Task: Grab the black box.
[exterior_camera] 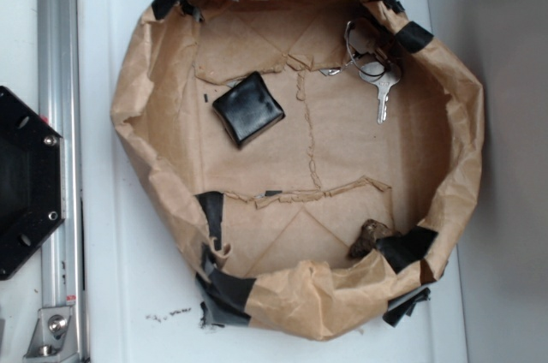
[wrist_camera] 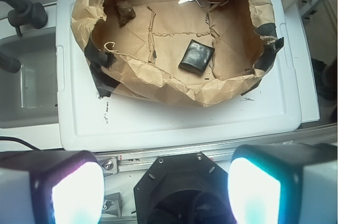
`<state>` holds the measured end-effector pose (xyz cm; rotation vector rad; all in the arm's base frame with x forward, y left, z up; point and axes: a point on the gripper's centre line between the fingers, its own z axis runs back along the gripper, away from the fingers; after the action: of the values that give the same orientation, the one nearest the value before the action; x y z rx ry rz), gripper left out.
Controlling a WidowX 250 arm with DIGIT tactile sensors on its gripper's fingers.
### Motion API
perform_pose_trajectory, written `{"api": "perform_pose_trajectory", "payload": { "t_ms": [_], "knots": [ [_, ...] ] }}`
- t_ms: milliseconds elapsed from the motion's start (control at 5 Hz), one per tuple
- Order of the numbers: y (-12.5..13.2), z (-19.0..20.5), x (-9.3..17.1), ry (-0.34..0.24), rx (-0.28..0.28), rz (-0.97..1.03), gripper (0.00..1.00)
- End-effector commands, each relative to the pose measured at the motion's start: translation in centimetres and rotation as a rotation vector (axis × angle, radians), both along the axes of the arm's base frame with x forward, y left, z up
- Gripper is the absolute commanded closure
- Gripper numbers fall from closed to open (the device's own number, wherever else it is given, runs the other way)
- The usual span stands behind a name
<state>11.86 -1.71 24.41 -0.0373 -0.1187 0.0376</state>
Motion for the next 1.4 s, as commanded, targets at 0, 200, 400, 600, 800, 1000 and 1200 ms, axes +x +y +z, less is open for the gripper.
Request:
{"api": "perform_pose_trajectory", "payload": {
  "t_ms": [0,200,400,600,800,1000,1200],
  "knots": [
    [0.0,0.0,0.0,0.000,0.000,0.000,0.00],
    [0.2,-0.3,5.0,-0.054,-0.014,0.163,0.00],
    [0.9,-1.1,8.9,-0.033,-0.080,0.240,0.00],
    [1.8,-4.6,11.3,-0.026,-0.134,0.439,0.00],
    [2.6,-8.3,11.8,-0.045,-0.103,0.419,0.00],
    [2.6,-8.3,11.8,-0.045,-0.103,0.419,0.00],
    [2.6,-8.3,11.8,-0.045,-0.103,0.419,0.00]
  ]
}}
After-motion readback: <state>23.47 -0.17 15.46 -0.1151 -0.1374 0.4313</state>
